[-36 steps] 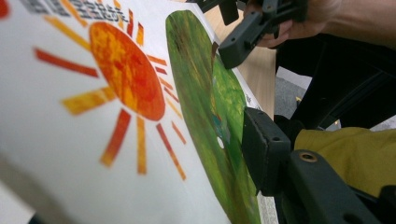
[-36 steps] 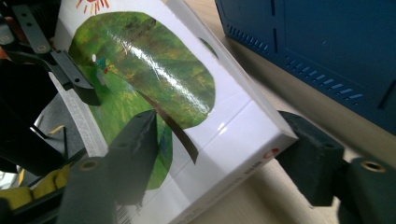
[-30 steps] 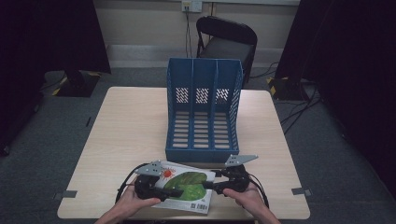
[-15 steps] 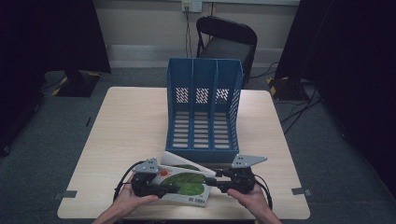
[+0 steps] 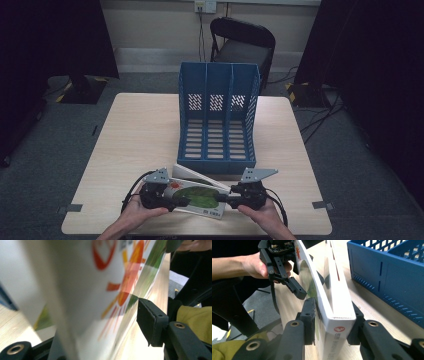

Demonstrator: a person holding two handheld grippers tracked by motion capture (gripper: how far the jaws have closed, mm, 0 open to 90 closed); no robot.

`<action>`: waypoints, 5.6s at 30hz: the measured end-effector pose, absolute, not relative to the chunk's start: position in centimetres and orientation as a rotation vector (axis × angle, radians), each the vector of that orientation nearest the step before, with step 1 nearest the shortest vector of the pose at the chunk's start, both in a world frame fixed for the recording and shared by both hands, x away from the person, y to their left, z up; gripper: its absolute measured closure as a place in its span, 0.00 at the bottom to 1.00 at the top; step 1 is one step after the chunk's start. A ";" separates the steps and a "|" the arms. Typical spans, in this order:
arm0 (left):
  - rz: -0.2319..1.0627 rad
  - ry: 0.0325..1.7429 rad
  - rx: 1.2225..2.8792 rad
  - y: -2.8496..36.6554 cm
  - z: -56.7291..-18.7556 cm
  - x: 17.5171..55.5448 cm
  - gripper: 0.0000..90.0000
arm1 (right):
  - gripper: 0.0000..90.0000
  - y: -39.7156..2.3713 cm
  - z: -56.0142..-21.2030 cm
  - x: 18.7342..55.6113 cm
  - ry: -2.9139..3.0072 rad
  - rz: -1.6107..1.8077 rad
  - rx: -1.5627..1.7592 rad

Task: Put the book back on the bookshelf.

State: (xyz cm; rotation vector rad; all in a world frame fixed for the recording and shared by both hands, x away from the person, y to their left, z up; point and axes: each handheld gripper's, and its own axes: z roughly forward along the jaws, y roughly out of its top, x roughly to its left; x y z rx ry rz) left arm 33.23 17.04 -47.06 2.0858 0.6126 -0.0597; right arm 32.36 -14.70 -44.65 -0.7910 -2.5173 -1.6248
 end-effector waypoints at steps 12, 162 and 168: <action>-0.008 0.705 2.024 18.9 -46.4 33.4 0.51 | 0.78 -14.6 -43.6 32.0 -2.606 -1.624 -0.732; 0.465 1.136 2.112 23.1 -50.7 36.8 0.00 | 0.85 -14.4 -40.9 29.4 -2.658 -1.738 -0.758; 0.468 1.142 2.107 23.0 -50.7 36.7 0.00 | 0.85 -15.0 -39.8 29.8 -2.641 -1.801 -0.804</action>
